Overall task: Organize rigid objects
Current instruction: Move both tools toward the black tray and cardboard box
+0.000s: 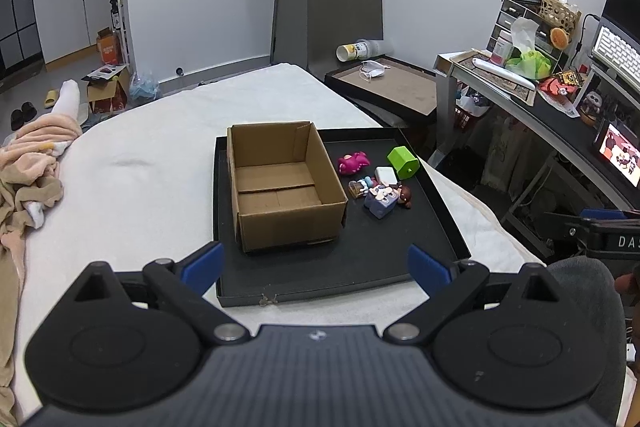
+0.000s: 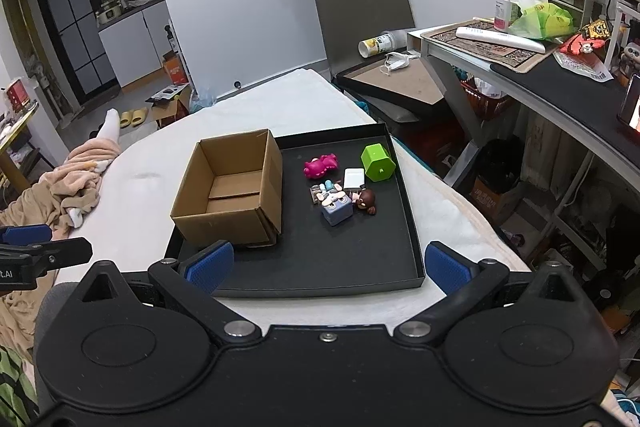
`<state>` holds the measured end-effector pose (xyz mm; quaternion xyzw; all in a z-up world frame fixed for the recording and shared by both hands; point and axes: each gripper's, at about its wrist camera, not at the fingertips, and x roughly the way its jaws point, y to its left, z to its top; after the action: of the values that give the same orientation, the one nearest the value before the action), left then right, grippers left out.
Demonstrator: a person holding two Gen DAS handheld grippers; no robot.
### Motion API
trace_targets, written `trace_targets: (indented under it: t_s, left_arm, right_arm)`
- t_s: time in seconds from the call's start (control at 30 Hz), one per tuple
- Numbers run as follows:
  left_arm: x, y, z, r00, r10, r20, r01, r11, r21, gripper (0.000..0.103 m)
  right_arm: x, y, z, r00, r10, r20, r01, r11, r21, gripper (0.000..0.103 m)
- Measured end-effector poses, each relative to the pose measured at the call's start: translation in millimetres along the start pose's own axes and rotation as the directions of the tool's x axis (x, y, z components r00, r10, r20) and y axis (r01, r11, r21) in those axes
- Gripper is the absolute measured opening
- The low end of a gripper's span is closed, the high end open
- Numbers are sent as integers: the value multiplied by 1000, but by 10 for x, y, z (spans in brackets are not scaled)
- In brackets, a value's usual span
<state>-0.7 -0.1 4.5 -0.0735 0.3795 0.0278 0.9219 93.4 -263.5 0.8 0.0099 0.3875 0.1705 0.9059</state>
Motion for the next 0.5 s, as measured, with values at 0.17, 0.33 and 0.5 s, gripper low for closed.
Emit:
trace_targets:
  t_s: [0.17,0.33,0.5]
  left_arm:
    - [-5,3,3,1000,-1,0,1,1000,0,98]
    - [-7,1,0,1000,-1,1,1,1000,-1,98]
    - [-5,3,5,1000,-1,-1,1,1000,-3,98]
  right_arm:
    - [-1,-3,-4,1000,-6,2,6,1000,-5,103]
    - [-3,-3,-5,1000,-8,3,8,1000,-8,103]
    - [5,9,-7,1000,-12,0,12,1000,-11,103]
